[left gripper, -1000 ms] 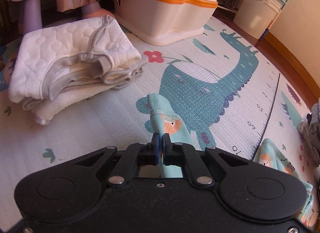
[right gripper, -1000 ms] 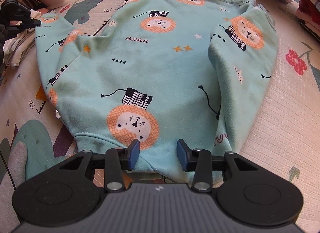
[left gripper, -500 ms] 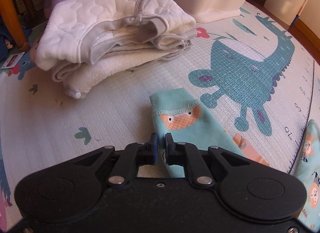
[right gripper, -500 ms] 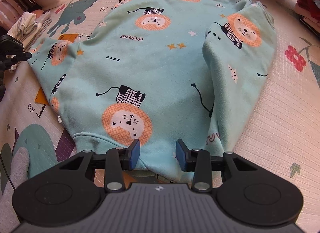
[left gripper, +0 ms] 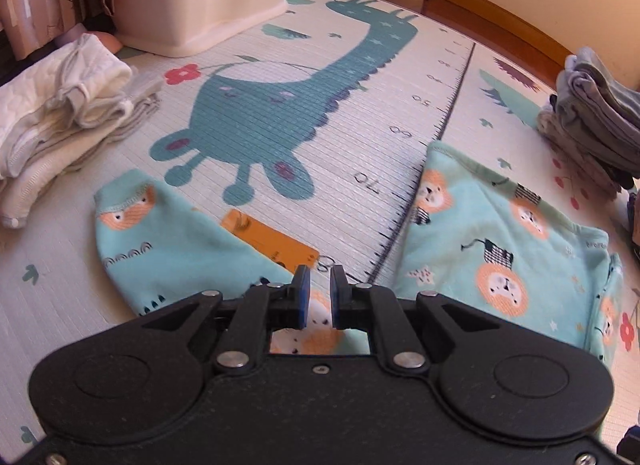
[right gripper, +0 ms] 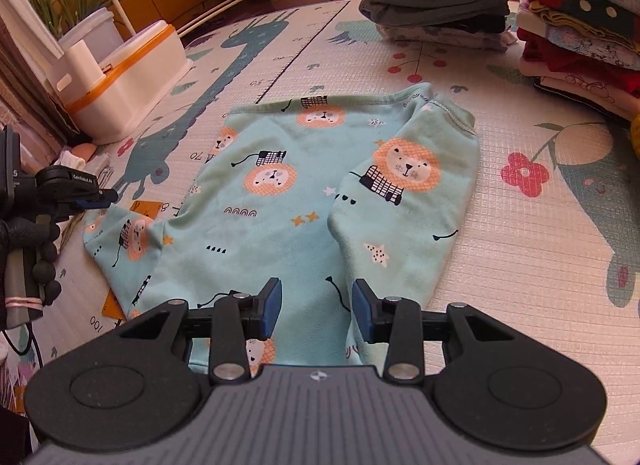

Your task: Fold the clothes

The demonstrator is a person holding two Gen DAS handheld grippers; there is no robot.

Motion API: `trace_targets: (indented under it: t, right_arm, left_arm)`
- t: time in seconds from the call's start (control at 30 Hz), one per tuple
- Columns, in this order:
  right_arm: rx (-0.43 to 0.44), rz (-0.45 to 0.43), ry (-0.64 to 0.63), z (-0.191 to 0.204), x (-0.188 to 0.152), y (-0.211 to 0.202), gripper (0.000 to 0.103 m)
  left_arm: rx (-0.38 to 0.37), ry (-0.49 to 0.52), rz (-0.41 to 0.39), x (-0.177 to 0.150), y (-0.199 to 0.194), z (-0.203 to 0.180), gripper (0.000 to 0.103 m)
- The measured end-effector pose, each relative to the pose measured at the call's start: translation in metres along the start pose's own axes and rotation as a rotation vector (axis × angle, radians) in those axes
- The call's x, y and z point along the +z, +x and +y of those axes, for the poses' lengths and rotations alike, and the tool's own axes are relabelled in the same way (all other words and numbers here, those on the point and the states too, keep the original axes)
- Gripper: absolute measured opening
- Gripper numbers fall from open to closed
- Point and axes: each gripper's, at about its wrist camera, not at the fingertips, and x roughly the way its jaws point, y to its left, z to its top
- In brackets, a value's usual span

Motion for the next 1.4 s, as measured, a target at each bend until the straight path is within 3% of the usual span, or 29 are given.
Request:
trace_targets:
  t: [0.13,0.5,0.57,0.8,0.93,1.2,1.23,1.3,1.4]
  right_arm:
    - [-0.026,-0.014,0.074,-0.023,0.010,0.000,0.040]
    - [-0.036,-0.036,0.396,-0.103,0.026,0.023,0.040]
    - [-0.033,-0.044,0.420,-0.112,0.030,0.028,0.040]
    - [-0.034,-0.077,0.481,-0.145,0.057,0.055,0.040]
    - [-0.013,-0.078,0.492,-0.152,0.070,0.079,0.041]
    - [0.006,-0.078,0.465,-0.152,0.081,0.105,0.041]
    - [0.011,-0.081,0.474,-0.152,0.082,0.106,0.038]
    - [0.016,-0.082,0.470,-0.151,0.084,0.107,0.006]
    - [0.030,-0.098,0.471,-0.151,0.084,0.104,0.006]
  left_arm:
    - [-0.057,0.049,0.051,-0.027,0.001,-0.027,0.006]
    - [-0.079,0.253,0.195,-0.050,0.015,-0.073,0.008]
    - [-0.082,0.290,0.221,-0.054,0.018,-0.081,0.015]
    - [-0.098,0.416,0.335,-0.061,0.029,-0.105,0.016]
    - [-0.111,0.428,0.399,-0.053,0.037,-0.105,0.017]
    - [-0.063,0.477,0.435,-0.054,0.041,-0.119,0.017]
    - [-0.059,0.480,0.437,-0.055,0.042,-0.119,0.017]
    - [-0.057,0.475,0.444,-0.053,0.043,-0.120,0.017]
    - [-0.054,0.463,0.448,-0.053,0.044,-0.120,0.017]
